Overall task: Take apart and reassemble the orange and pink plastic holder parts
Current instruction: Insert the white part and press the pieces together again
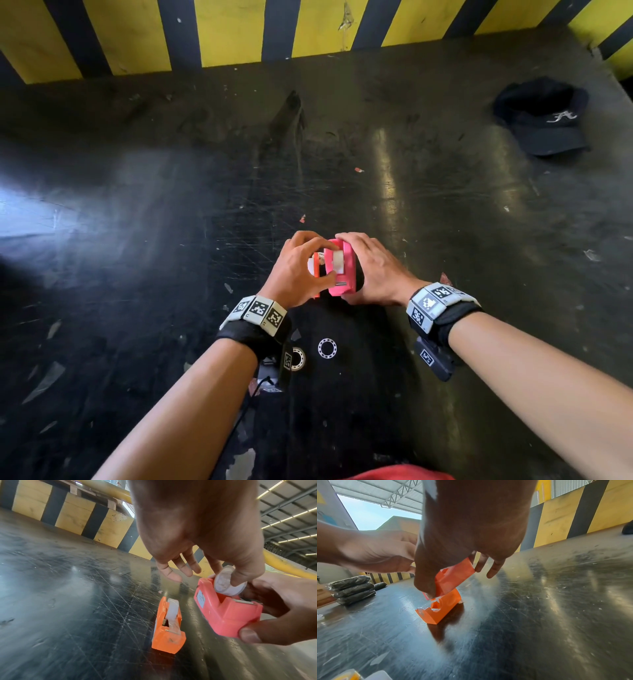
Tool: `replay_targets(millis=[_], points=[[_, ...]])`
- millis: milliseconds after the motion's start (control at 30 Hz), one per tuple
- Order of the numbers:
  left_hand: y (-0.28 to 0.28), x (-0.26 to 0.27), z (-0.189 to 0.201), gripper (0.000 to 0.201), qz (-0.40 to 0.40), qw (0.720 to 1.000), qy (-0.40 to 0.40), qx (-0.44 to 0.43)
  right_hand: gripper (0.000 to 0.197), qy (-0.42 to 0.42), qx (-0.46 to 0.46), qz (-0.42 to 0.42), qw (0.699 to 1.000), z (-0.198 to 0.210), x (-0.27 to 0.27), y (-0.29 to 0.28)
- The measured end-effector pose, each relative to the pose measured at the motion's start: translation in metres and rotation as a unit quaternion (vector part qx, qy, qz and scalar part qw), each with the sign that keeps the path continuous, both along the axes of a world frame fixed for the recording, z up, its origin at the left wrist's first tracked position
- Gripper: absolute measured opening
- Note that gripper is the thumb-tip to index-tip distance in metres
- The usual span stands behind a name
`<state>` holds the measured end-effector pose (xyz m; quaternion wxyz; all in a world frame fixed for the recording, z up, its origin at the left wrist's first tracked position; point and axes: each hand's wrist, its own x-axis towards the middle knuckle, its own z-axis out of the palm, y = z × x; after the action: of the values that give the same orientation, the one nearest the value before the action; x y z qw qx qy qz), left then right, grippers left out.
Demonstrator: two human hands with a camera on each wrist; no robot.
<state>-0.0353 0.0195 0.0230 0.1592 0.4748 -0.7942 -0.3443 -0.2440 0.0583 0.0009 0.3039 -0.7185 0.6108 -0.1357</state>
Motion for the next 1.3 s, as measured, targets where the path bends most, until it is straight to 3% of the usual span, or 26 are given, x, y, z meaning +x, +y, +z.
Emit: replay_targets(millis=[133, 367, 533, 900, 1100, 1300], points=[[0.001, -0.004, 0.001, 0.054, 0.011, 1.0, 0.006, -0.02, 0.117, -0.017, -0.011, 0.005, 1.0, 0.007, 0.0, 0.007], [0.006, -0.004, 0.004, 0.066, 0.005, 0.999, -0.05, -0.016, 0.11, -0.057, -0.029, -0.004, 0.998, 0.015, 0.004, 0.014], [0.009, -0.004, 0.011, 0.071, 0.024, 1.0, 0.013, -0.001, 0.094, -0.066, -0.016, -0.008, 0.998, 0.019, 0.004, 0.016], [0.005, 0.002, 0.015, 0.028, -0.01, 0.995, 0.005, -0.097, 0.095, -0.06, 0.006, -0.005, 0.998, 0.023, 0.005, 0.011], [0.004, 0.0, 0.015, 0.01, -0.011, 0.995, 0.004, -0.096, 0.093, -0.06, 0.003, -0.005, 0.998, 0.022, 0.004, 0.011], [0.004, 0.002, 0.016, 0.008, -0.057, 0.996, -0.036, -0.056, 0.088, -0.048, 0.034, -0.014, 0.998, 0.022, 0.004, 0.009]])
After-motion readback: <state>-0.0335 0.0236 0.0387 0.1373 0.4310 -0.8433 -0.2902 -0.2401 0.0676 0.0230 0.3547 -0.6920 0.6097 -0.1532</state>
